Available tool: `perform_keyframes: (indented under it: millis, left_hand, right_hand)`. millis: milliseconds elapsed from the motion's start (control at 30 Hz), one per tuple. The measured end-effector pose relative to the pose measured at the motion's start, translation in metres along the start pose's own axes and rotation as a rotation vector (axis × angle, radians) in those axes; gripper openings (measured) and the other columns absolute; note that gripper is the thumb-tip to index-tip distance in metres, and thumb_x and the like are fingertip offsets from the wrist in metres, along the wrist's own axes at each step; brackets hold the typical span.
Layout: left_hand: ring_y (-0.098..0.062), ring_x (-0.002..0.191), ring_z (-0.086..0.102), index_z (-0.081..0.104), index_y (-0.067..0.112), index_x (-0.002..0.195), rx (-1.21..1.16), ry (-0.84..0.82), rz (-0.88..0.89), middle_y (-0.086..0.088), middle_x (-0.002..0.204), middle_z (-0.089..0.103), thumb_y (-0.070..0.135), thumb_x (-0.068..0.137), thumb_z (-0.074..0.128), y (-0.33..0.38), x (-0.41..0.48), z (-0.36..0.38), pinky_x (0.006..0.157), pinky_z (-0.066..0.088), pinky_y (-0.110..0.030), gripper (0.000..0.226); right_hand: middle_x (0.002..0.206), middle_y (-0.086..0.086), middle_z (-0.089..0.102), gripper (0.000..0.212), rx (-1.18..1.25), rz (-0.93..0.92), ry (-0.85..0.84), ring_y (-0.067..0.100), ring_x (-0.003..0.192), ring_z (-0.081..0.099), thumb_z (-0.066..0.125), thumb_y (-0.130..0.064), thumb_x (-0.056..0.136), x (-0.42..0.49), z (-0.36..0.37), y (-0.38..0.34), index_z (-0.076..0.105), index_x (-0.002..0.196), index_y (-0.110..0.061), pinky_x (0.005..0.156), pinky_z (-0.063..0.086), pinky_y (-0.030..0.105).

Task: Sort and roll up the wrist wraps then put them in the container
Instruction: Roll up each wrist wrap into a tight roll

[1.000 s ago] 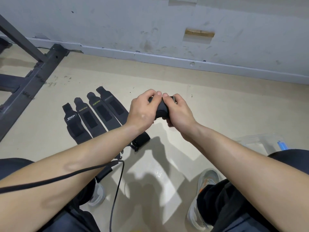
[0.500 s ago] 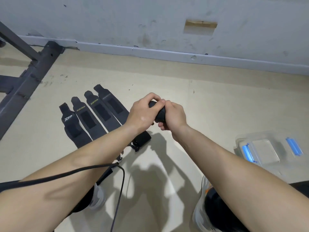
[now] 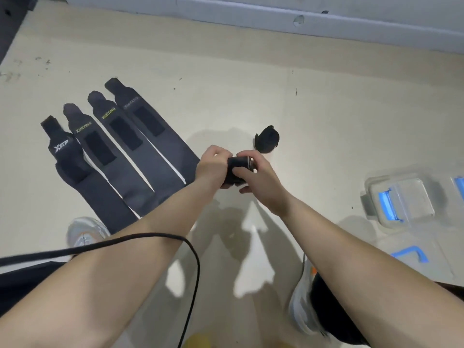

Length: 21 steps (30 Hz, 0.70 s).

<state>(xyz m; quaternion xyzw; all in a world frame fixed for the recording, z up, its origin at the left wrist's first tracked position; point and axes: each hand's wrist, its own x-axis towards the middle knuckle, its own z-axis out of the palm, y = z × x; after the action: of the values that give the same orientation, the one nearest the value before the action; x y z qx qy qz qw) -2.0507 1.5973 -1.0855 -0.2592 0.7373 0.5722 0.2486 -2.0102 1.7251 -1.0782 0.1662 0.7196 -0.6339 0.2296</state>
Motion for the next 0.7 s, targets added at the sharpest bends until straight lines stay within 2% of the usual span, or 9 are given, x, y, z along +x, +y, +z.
perform_keyframes:
  millis: [33, 100, 167, 233, 333, 433, 533, 633, 700]
  left_hand:
    - [-0.032, 0.068, 0.066, 0.062, 0.01, 0.106, -0.006, -0.032, -0.059, -0.015, 0.098, 0.067, 0.026, 0.096, 0.048, -0.004, 0.007, 0.003, 0.047, 0.053, -0.029, 0.023]
    - [-0.032, 0.074, 0.071, 0.059, 0.013, 0.114, -0.008, -0.065, -0.151, -0.012, 0.103, 0.069, 0.04, 0.099, 0.047, -0.012, 0.018, 0.008, 0.06, 0.061, -0.035, 0.033]
    - [-0.03, 0.081, 0.074, 0.055, 0.025, 0.115, 0.066, -0.034, -0.079, -0.003, 0.103, 0.068, 0.047, 0.097, 0.049, -0.026, 0.032, 0.013, 0.077, 0.063, -0.043, 0.029]
    - [-0.028, 0.089, 0.072, 0.056, 0.034, 0.112, 0.135, -0.013, 0.053, 0.004, 0.104, 0.066, 0.041, 0.093, 0.056, -0.039, 0.042, 0.019, 0.085, 0.06, -0.048, 0.02]
    - [-0.026, 0.085, 0.069, 0.063, 0.029, 0.103, 0.076, -0.096, 0.048, 0.0, 0.107, 0.069, 0.018, 0.096, 0.056, -0.047, 0.054, 0.035, 0.084, 0.059, -0.044, 0.015]
    - [-0.025, 0.093, 0.071, 0.068, 0.026, 0.102, 0.028, -0.152, -0.003, 0.0, 0.106, 0.074, 0.009, 0.095, 0.053, -0.05, 0.067, 0.054, 0.087, 0.059, -0.043, 0.024]
    - [-0.019, 0.095, 0.071, 0.069, 0.026, 0.107, 0.031, -0.163, -0.024, 0.008, 0.105, 0.074, 0.01, 0.089, 0.053, -0.055, 0.082, 0.069, 0.093, 0.059, -0.045, 0.029]
    - [-0.015, 0.104, 0.069, 0.068, 0.033, 0.104, 0.059, -0.196, -0.025, 0.014, 0.106, 0.073, 0.014, 0.082, 0.053, -0.063, 0.097, 0.082, 0.101, 0.054, -0.046, 0.033]
    - [-0.013, 0.101, 0.066, 0.065, 0.032, 0.105, 0.07, -0.207, -0.021, 0.015, 0.105, 0.071, 0.01, 0.087, 0.053, -0.066, 0.105, 0.091, 0.102, 0.053, -0.042, 0.03]
  right_hand:
    - [0.101, 0.003, 0.063, 0.026, -0.001, 0.017, 0.013, 0.023, 0.079, 0.067, 0.064, -0.017, 0.094, 0.006, -0.004, 0.007, 0.057, 0.119, -0.018, 0.07, 0.054, 0.033]
    - [0.098, 0.006, 0.064, 0.026, 0.036, 0.076, 0.071, 0.023, 0.073, 0.067, 0.069, -0.014, 0.094, 0.018, -0.013, 0.02, 0.059, 0.118, -0.014, 0.069, 0.055, 0.034]
    - [0.095, 0.009, 0.067, 0.03, 0.079, 0.142, 0.151, 0.023, 0.066, 0.066, 0.075, -0.016, 0.091, 0.031, -0.019, 0.031, 0.059, 0.116, -0.011, 0.068, 0.055, 0.034]
    - [0.095, 0.009, 0.069, 0.035, 0.08, 0.199, 0.248, 0.023, 0.062, 0.063, 0.08, -0.021, 0.086, 0.046, -0.024, 0.043, 0.059, 0.112, -0.012, 0.068, 0.057, 0.036]
    - [0.096, 0.003, 0.069, 0.041, 0.061, 0.257, 0.358, 0.021, 0.064, 0.063, 0.085, -0.033, 0.076, 0.067, -0.028, 0.059, 0.056, 0.102, -0.021, 0.078, 0.061, 0.044]
    - [0.102, -0.001, 0.071, 0.058, 0.041, 0.27, 0.398, 0.02, 0.087, 0.073, 0.083, -0.051, 0.054, 0.084, -0.029, 0.069, 0.055, 0.1, -0.032, 0.086, 0.061, 0.047]
    - [0.106, 0.002, 0.071, 0.063, 0.059, 0.258, 0.419, 0.023, 0.095, 0.074, 0.083, -0.042, 0.054, 0.098, -0.035, 0.082, 0.056, 0.109, -0.031, 0.086, 0.061, 0.048]
    - [0.106, 0.006, 0.072, 0.061, 0.049, 0.253, 0.462, 0.024, 0.091, 0.074, 0.081, -0.03, 0.059, 0.109, -0.043, 0.09, 0.058, 0.116, -0.026, 0.084, 0.062, 0.047]
    - [0.11, 0.009, 0.07, 0.059, 0.012, 0.254, 0.472, 0.023, 0.084, 0.072, 0.079, -0.029, 0.059, 0.114, -0.047, 0.093, 0.059, 0.115, -0.027, 0.081, 0.063, 0.043]
